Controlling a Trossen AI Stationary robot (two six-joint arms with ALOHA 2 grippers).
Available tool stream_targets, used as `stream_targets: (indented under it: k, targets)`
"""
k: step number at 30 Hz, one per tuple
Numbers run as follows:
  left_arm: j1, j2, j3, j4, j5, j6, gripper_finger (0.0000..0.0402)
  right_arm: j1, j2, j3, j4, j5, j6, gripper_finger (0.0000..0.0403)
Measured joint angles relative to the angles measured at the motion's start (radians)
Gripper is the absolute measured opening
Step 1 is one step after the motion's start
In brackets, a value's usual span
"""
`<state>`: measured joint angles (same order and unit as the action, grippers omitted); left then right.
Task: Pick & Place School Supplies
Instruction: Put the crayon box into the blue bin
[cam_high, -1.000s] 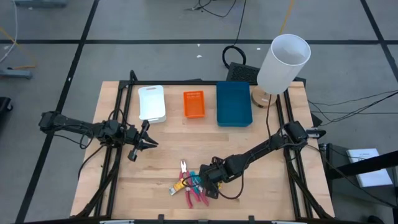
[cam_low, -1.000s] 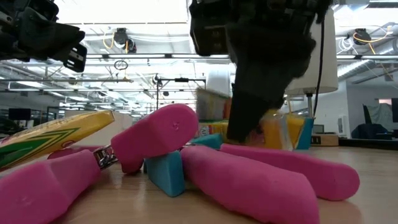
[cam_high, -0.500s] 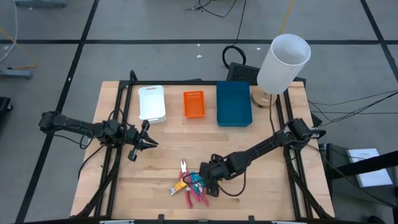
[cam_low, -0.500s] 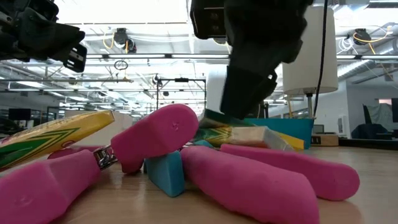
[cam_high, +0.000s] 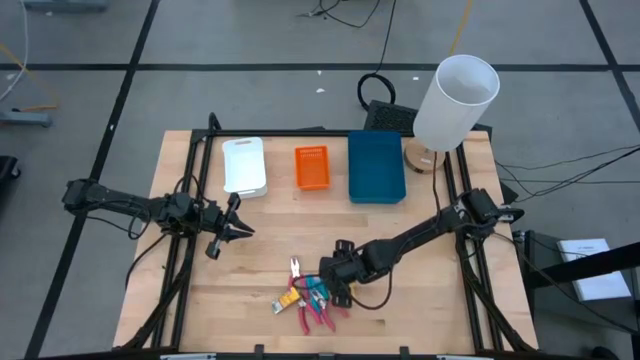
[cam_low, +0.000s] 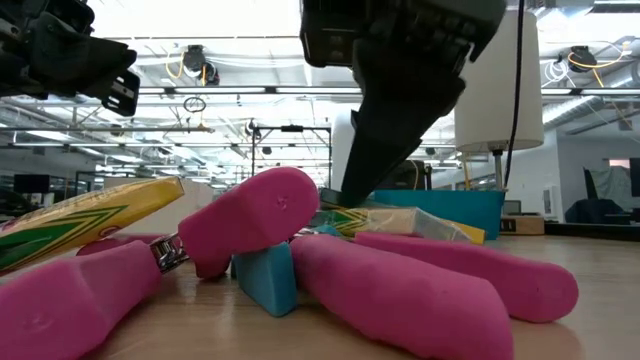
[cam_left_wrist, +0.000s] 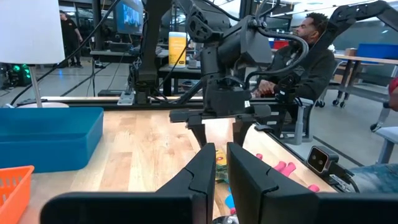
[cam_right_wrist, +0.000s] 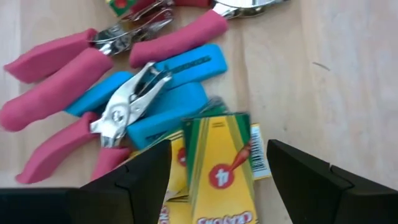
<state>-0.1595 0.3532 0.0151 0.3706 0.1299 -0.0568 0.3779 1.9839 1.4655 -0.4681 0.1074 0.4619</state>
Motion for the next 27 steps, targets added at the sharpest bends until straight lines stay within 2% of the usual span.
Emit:
stream_targets:
  k: [13, 17, 24, 27]
  targets:
    - [0.000, 0.000, 0.000, 0.000, 0.000, 0.000, 0.0047, -0.018, -0.005, -0.084, 0.042, -0.031, -0.002, 0.0251]
    - [0.000, 0.000, 0.000, 0.000, 0.000, 0.000, 0.0047, -0.018, -0.005, -0.084, 0.037, -0.033, -0.003, 0.0224]
    - [0.000, 0.000, 0.000, 0.000, 0.000, 0.000, 0.0047, -0.017, -0.004, -0.085, 0.025, -0.034, -0.003, 0.0155]
    - [0.000, 0.000, 0.000, 0.000, 0.000, 0.000, 0.0047, -0.017, -0.004, -0.085, 0.024, -0.034, -0.003, 0.0141]
